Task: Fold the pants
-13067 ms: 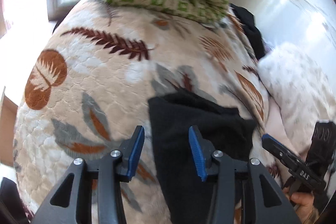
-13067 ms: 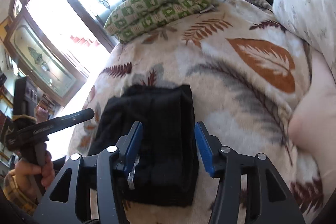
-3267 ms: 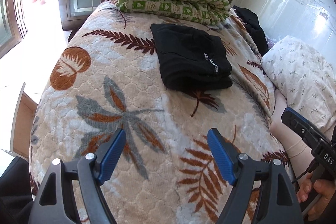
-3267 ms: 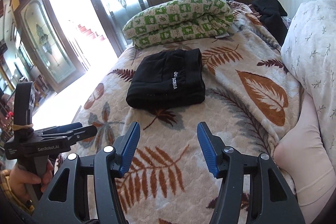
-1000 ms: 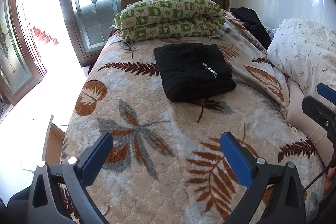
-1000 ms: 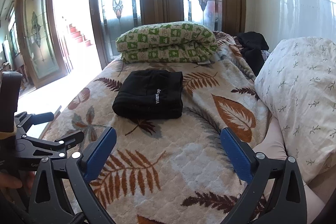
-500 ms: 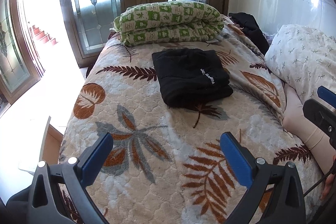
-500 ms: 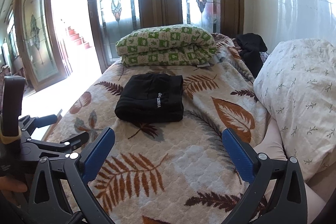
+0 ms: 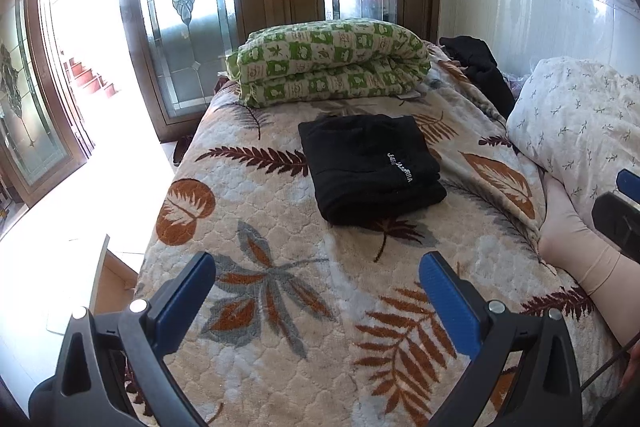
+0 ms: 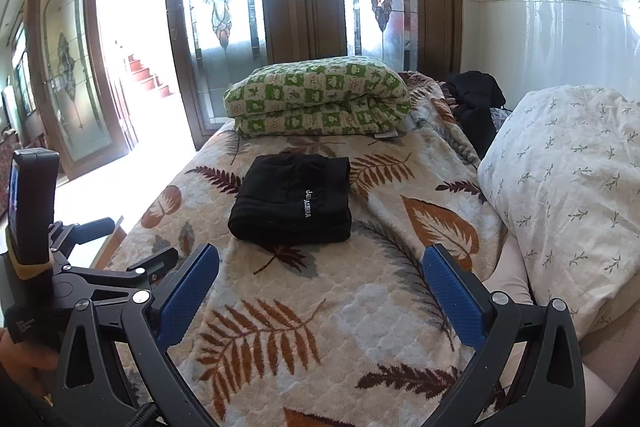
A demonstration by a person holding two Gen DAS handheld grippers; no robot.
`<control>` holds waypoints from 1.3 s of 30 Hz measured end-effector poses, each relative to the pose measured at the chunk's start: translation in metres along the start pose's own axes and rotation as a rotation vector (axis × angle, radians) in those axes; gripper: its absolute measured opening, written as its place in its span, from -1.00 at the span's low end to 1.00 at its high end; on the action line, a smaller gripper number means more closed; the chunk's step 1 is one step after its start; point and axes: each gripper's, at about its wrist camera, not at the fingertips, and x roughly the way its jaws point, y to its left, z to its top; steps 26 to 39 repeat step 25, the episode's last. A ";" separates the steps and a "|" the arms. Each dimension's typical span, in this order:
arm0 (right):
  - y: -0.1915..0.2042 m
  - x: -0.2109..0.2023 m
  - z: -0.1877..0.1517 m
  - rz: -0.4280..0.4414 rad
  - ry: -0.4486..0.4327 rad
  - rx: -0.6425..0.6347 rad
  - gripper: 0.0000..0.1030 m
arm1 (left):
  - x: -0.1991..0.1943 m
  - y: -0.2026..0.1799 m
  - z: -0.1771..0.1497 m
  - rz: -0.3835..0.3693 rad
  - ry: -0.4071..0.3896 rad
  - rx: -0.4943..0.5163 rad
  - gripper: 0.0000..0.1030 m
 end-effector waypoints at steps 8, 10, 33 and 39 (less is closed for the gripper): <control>0.001 -0.005 0.007 -0.011 0.000 -0.001 1.00 | -0.005 -0.001 0.007 -0.006 -0.008 -0.005 1.00; 0.001 -0.005 0.007 -0.010 0.000 0.001 1.00 | -0.006 -0.001 0.008 -0.009 -0.010 -0.008 1.00; 0.002 -0.004 0.007 0.013 0.055 -0.004 1.00 | -0.004 0.013 0.007 -0.011 0.016 -0.083 1.00; 0.002 -0.004 0.007 0.013 0.055 -0.004 1.00 | -0.004 0.013 0.007 -0.011 0.016 -0.083 1.00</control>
